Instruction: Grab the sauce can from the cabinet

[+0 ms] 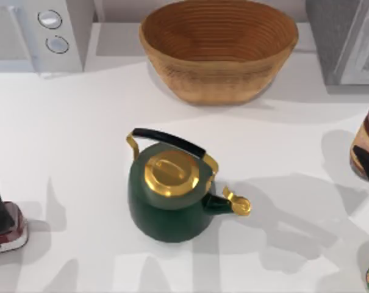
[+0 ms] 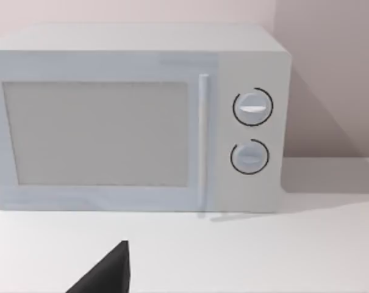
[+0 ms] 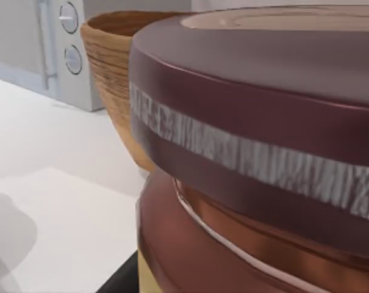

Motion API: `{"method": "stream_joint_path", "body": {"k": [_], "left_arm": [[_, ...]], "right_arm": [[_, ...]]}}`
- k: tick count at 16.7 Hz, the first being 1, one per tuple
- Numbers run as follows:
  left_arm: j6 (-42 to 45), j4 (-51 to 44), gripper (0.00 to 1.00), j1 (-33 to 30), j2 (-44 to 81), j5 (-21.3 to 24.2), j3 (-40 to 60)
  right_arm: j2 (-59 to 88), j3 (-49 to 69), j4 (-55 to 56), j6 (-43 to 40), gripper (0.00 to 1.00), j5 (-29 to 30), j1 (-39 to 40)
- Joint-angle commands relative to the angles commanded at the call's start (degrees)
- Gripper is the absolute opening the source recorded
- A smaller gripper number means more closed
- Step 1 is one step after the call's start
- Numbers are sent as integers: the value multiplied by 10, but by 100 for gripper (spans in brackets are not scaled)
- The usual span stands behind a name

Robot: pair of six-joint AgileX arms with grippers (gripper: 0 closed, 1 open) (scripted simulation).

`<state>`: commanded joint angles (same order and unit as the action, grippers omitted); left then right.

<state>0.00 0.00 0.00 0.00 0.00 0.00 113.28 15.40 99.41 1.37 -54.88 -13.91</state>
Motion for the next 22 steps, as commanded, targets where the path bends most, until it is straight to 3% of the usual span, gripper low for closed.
{"method": "stream_joint_path", "body": {"k": [9,17,22], "left_arm": [[0,0,100,0,0,0,0],[0,0,100,0,0,0,0],[0,0,100,0,0,0,0]], "right_arm": [[75,2,15,3,0,-16,1],[125,86,31,-2,0,83,95],[139,96,36,-3,0,95,108]]}}
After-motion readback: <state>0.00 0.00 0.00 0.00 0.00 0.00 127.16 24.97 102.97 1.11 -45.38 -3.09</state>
